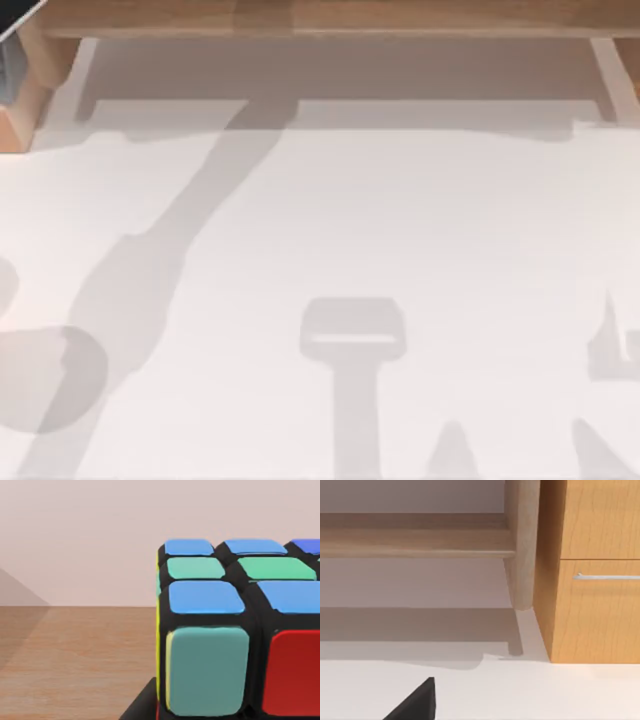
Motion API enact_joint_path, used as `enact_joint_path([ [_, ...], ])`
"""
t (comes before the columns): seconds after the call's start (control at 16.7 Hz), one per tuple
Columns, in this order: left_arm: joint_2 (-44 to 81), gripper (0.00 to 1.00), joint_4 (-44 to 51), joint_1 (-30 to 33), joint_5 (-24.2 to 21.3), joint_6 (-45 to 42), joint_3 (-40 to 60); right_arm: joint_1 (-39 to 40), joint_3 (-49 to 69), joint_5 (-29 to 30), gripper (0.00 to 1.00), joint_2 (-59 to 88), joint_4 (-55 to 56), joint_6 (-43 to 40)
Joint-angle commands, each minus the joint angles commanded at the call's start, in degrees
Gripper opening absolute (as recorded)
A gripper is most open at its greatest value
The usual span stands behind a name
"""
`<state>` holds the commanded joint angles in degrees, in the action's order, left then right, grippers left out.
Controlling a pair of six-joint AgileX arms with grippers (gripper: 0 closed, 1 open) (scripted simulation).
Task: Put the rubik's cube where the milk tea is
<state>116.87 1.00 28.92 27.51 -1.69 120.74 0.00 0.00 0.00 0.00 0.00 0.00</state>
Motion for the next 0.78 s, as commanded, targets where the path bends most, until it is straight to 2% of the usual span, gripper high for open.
enact_joint_path([
  [0.18, -5.18, 0.00, 3.01, -6.93, -1.18, -2.83, 1.26, 0.00, 0.00, 0.00, 1.00, 0.00, 0.00, 0.00],
  [0.36, -10.64, 0.00, 9.25, -17.55, -3.28, -7.74, 0.75, 0.00, 0.00, 0.00, 1.00, 0.00, 0.00, 0.00],
  [0.78, -13.39, 0.00, 34.17, -44.18, -12.50, -22.69, -11.87, 0.00, 0.00, 0.00, 1.00, 0.00, 0.00, 0.00],
])
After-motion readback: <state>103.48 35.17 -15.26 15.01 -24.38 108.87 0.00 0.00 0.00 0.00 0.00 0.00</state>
